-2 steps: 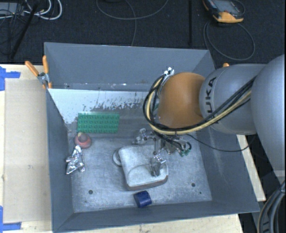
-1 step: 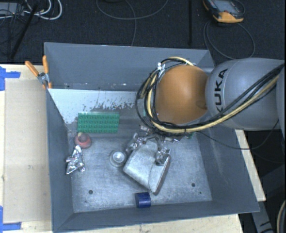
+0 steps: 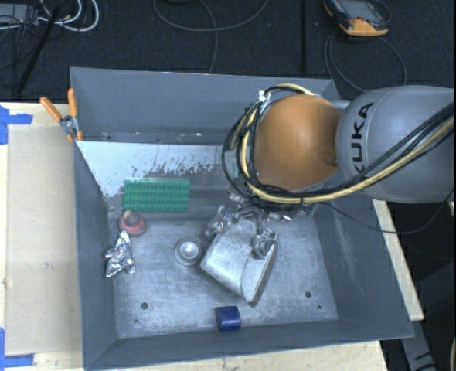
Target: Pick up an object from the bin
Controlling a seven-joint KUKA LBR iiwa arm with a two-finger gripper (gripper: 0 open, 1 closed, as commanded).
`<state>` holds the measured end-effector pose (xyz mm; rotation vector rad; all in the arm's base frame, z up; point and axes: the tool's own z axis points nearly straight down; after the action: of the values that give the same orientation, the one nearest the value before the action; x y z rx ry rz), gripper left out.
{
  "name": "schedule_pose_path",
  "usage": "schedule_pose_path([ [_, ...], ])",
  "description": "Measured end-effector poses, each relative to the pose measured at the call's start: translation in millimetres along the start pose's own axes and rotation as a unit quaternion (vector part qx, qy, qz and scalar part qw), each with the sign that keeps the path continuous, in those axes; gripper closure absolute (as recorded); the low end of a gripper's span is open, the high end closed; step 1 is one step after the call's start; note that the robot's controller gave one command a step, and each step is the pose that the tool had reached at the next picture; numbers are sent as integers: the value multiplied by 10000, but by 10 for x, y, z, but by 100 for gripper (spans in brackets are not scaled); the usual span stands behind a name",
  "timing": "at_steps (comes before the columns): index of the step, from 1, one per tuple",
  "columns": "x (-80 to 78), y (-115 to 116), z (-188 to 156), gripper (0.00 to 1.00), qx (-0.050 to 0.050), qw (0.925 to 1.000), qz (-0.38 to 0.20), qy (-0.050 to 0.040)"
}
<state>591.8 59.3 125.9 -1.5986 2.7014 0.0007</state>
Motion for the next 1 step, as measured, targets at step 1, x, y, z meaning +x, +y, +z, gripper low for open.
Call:
schedule_pose_path([
  [1,-100,10,-557,100,-8,10000,-69,1],
])
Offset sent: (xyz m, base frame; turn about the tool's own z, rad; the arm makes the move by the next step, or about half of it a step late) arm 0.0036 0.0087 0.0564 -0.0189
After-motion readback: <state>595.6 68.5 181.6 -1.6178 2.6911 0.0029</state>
